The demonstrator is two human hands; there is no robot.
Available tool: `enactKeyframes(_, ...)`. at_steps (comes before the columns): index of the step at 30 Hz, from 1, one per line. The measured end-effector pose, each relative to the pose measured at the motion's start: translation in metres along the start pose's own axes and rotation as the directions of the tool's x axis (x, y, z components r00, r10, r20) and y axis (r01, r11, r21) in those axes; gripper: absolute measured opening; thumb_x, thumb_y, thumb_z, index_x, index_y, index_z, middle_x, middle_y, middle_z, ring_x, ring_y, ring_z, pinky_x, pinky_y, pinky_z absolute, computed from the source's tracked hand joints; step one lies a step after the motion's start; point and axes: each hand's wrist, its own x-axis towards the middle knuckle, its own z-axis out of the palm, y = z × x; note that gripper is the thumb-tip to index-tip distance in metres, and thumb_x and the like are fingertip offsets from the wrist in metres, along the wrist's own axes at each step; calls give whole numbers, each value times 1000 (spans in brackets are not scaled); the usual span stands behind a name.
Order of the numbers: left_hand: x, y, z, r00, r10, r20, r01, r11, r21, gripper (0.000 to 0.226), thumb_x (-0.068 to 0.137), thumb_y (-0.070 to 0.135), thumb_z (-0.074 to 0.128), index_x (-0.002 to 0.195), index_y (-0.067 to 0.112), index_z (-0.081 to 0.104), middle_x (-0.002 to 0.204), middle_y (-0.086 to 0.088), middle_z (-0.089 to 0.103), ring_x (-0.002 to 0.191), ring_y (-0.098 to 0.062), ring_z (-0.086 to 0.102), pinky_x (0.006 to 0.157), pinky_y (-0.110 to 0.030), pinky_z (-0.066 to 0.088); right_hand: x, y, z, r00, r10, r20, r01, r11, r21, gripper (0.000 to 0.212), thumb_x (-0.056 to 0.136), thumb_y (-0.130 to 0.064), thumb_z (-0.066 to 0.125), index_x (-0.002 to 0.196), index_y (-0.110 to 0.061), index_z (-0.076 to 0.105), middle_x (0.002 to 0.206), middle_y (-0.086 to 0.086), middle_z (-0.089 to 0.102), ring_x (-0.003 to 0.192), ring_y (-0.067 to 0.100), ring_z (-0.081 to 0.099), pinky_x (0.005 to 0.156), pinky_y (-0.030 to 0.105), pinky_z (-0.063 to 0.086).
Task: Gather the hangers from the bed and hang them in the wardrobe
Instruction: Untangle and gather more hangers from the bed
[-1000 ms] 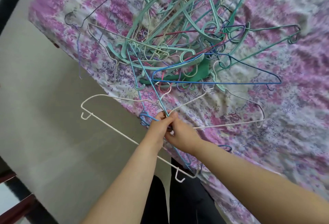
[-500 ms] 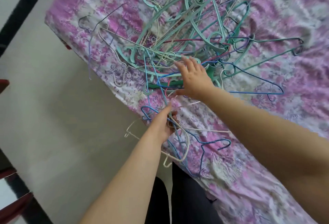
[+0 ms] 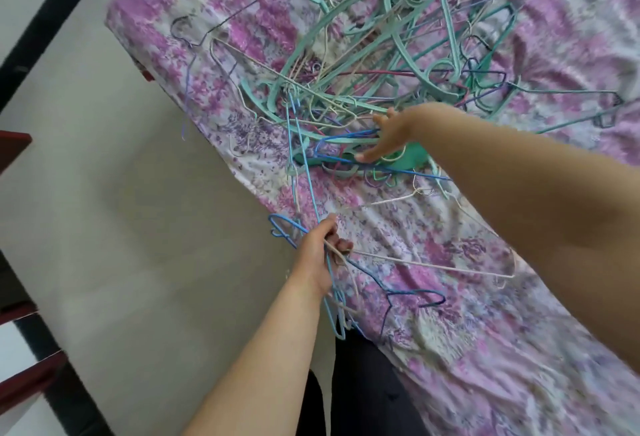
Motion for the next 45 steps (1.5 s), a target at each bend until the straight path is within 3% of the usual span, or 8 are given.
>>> enactKeyframes(4,-7,3,-4,995,58,82,-57,998,-15,37,98,24,52,63,14,45,52,3,46,37,-9,33,56,-23,41,6,17,26,963,104,-248,-127,989,-80,120,74,-70,62,152,-16,-11,155,14,23,142,38,20,114,54,18)
enactKeyframes(7,-9,-1,-8,988,88,125,-85,996,-34,45,97,27,52,54,16,57,58,1,58,42,-8,49,53,-22,46,5,21,51,904,86,-419,-133,987,-86,80,87,-47,56,149,-12,19,138,12,49,128,32,43,108,49,26)
enactKeyframes(11,-20,-4,-20,977,135,165,-110,983,-149,53,99,25,46,49,15,63,63,-9,70,60,-16,68,77,-35,52,-10,12,68,884,39,-467,-73,996,-55,62,83,-55,58,126,-12,45,107,10,67,99,29,63,93,42,40)
enactKeyframes(15,-44,5,-33,977,124,174,-72,957,-282,49,96,26,47,58,7,72,59,-5,69,51,-13,66,54,-21,54,-38,6,69,877,-20,-481,28,1000,8,63,87,-56,55,135,-20,39,100,11,68,88,32,65,66,33,48)
enactKeyframes(24,-101,29,-56,916,228,329,-115,937,-330,31,82,32,56,101,13,72,61,5,57,49,-9,50,64,-27,34,-118,-7,38,855,78,-512,217,843,492,37,84,-43,68,114,-23,64,108,10,67,101,32,62,81,36,48)
enactKeyframes(31,-136,56,-63,901,159,404,-105,983,-152,39,86,36,50,58,15,67,42,6,41,36,-8,40,42,-20,32,-174,0,12,817,164,-553,118,891,438,66,76,-66,63,125,-22,54,113,8,64,94,30,62,71,34,48)
enactKeyframes(38,-177,72,-47,893,149,424,-206,974,91,29,100,31,42,78,14,50,45,6,41,35,-8,36,39,-19,34,-230,14,-27,820,169,-547,182,828,530,60,79,-52,69,122,-12,56,78,3,56,68,23,56,62,35,47)
enactKeyframes(45,-171,64,-71,964,177,201,-218,954,204,33,95,28,56,65,15,48,41,5,41,36,-10,44,44,-24,43,-261,-8,13,846,64,-529,219,863,455,37,93,-37,58,119,-11,55,101,17,64,86,31,62,77,40,52)
